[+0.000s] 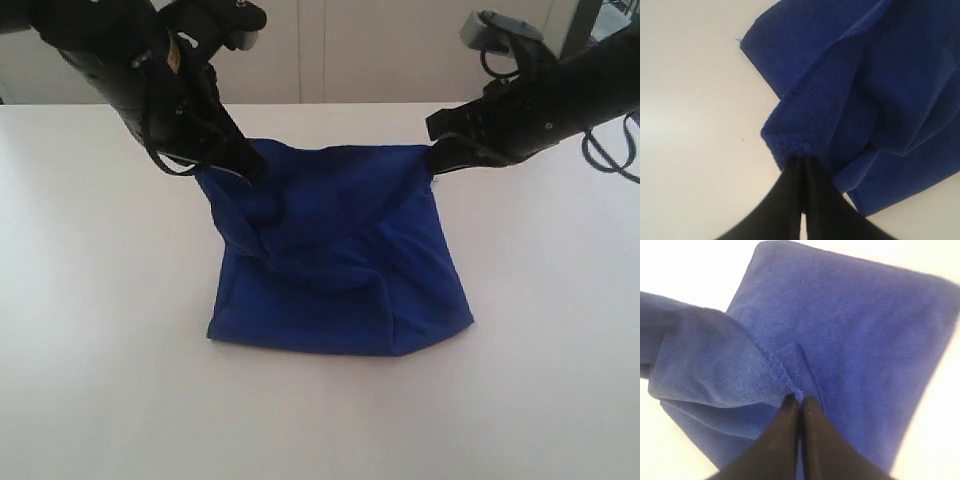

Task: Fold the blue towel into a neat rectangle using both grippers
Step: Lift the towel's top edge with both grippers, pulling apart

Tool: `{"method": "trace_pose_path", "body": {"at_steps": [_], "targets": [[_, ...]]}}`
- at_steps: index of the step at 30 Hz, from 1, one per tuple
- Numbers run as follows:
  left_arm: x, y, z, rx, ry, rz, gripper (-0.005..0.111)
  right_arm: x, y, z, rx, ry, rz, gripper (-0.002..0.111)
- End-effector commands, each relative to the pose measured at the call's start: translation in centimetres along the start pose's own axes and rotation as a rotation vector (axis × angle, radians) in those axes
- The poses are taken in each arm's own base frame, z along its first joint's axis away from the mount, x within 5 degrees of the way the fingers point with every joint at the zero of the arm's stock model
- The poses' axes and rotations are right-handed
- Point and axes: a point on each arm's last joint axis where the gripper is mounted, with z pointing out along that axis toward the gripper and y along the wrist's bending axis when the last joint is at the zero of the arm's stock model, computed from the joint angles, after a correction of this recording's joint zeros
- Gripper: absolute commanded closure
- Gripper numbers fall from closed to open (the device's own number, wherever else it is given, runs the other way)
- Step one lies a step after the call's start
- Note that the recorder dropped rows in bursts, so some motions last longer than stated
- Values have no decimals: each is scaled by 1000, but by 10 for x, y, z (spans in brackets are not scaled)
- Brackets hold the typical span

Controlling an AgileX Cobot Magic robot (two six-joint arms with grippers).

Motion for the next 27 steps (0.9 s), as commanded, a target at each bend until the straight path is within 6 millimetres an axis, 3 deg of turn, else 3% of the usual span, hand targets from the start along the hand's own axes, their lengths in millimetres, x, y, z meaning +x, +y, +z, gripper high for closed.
{"method": "trace_pose_path", "body": {"at_steps": [1,12,27], "targets": [[1,6,-22,-10,-43,-12,107,-2,10,-34,89,-16,-60,108],[16,7,-67,93,-44,-60,107,7,52,-102,130,-37,-196,108],[40,-1,-108,257,35,-114,107,34,95,-156,79,-5,-244,108]]}}
